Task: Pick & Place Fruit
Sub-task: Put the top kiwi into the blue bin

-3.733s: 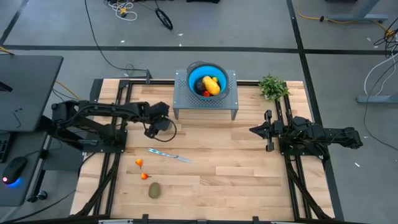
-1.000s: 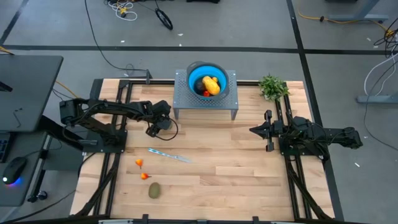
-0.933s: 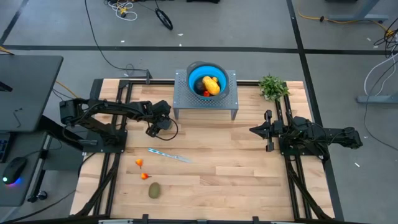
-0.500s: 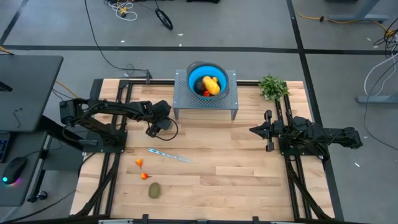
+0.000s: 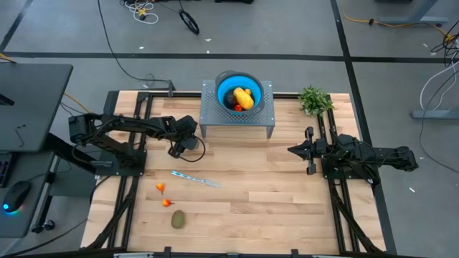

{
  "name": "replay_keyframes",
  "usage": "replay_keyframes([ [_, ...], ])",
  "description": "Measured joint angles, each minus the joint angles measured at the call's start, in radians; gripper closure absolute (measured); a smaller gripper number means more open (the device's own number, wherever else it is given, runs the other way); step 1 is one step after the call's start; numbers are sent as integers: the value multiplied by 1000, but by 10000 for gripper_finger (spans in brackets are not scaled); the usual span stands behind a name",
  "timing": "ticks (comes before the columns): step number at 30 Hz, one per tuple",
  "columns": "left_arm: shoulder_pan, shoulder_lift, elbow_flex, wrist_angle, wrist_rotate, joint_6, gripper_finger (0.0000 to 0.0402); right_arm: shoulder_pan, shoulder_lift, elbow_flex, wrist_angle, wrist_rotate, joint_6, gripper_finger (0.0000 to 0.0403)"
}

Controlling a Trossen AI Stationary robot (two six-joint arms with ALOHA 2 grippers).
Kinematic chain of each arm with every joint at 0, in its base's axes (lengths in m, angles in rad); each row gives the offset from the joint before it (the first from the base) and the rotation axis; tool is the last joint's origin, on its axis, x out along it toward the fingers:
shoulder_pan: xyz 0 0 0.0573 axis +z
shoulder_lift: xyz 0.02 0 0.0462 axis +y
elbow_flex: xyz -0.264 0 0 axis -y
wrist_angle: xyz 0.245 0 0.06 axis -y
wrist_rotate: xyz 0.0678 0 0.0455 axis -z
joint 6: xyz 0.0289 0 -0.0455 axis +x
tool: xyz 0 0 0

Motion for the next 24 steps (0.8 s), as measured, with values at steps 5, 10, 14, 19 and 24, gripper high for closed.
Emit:
replay_keyframes([
  [5, 0, -47, 1, -32, 0, -7, 155, 0, 0, 0, 0, 0, 0, 396],
  [10, 0, -135, 2, -69, -2, -16, 155, 0, 0, 0, 0, 0, 0, 396],
  [14, 1, -193, 1, -71, -11, -19, 155, 0, 0, 0, 0, 0, 0, 396],
  [19, 6, -213, 1, -93, -19, -20, 155, 0, 0, 0, 0, 0, 0, 396],
  [24, 10, -220, 1, -96, -20, -41, 156, 0, 0, 0, 0, 0, 0, 396],
])
